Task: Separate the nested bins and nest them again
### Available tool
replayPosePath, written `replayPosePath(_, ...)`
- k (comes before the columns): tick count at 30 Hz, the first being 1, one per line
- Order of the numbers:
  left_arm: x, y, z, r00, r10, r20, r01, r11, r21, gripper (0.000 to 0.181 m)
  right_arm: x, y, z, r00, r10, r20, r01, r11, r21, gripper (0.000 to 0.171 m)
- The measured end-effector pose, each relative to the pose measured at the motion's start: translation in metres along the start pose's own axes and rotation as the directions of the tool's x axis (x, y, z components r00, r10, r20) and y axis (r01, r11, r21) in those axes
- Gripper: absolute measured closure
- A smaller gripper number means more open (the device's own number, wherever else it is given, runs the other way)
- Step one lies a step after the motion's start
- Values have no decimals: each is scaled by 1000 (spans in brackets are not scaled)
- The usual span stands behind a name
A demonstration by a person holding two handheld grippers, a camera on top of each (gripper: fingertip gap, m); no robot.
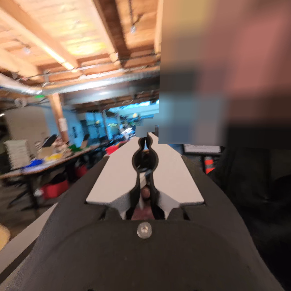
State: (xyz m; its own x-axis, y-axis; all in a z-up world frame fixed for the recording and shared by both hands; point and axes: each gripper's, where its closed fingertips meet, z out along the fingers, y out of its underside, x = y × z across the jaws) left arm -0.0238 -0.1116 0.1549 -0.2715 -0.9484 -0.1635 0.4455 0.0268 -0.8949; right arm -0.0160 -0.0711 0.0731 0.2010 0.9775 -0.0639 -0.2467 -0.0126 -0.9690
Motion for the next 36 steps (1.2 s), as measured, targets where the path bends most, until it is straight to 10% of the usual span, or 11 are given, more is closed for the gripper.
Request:
replayPosePath(4, -45, 30, -11, 982, -25, 186, 48, 992, -118, 165, 56, 7, -32, 950, -21, -312, -33, 986, -165, 126)
replayPosePath(11, -92, 62, -42, 927, 54, 370, 49, 964, -263, 162, 148, 84, -175, 557, -174, -812, -459, 750, -476, 37)
replayPosePath(17, -111, 72, -63, 899, 21, 438, 112, 955, -274, 163, 160, 152, -238, 365, -266, -892, -690, 566, -451, 18)
replayPosePath(26, -125, 78, -82, 874, -18, 486, 164, 952, -259, 163, 167, 219, -274, 448, -459, -768, -779, 221, -586, 36)
replayPosePath(29, -124, 76, -83, 879, -46, 475, 179, 954, -239, 163, 164, 228, -255, 560, -328, -761, -745, 204, -635, 56)
replayPosePath(36, -124, 73, -85, 877, -32, 479, 170, 954, -248, 163, 186, 208, -263, 452, -374, -810, -772, 290, -565, 15)
